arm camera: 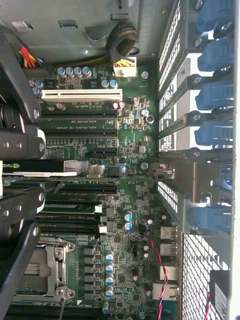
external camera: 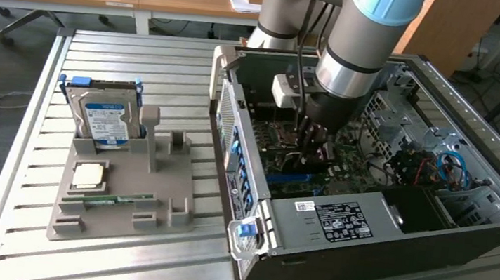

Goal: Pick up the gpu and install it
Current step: 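Insert the gpu into the slot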

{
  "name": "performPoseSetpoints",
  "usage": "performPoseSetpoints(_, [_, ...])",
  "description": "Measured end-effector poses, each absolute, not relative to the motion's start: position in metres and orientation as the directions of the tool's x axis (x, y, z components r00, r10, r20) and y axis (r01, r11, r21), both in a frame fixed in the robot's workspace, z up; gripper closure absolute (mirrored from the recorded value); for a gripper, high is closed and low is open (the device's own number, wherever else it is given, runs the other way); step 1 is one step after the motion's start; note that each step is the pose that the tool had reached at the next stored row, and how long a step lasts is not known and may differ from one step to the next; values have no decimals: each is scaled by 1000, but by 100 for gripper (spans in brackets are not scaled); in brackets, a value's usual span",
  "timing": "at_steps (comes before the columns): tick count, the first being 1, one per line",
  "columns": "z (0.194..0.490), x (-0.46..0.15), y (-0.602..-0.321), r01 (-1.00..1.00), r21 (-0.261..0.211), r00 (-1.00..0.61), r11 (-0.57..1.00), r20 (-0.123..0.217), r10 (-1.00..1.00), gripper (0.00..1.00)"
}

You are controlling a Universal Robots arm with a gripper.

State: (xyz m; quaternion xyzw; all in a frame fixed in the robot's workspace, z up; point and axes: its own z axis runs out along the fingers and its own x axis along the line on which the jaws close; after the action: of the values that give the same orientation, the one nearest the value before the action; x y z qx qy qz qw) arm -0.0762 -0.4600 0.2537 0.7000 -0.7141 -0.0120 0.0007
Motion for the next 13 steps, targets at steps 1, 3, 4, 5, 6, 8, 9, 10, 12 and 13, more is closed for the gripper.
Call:
performPoseSetpoints(1, [254, -76, -460, -1000, 18, -20, 20, -16, -1000, 74])
performPoseSetpoints(3, [254, -76, -460, -1000, 18, -20, 20, -16, -1000, 74])
performPoseSetpoints(4, [254, -76, -460, -1000, 18, -20, 20, -16, -1000, 74])
performPoseSetpoints(5, [254, -76, -460, -1000, 18, -20, 20, -16, -1000, 74])
performPoseSetpoints(6, [254, -76, -460, -1000, 18, -20, 20, -16, -1000, 74])
performPoseSetpoints(8, [254, -76, -460, -1000, 18, -20, 20, -16, -1000, 74])
performPoseSetpoints(9, [254, -76, -460, -1000, 18, -20, 20, -16, -1000, 74])
performPoseSetpoints(10, [253, -76, -460, -1000, 18, -20, 20, -16, -1000, 74])
performPoseSetpoints(12, [253, -76, -460, -1000, 18, -20, 20, -16, -1000, 74])
performPoseSetpoints(13, [253, -76, -460, -1000, 18, -20, 20, -16, -1000, 74])
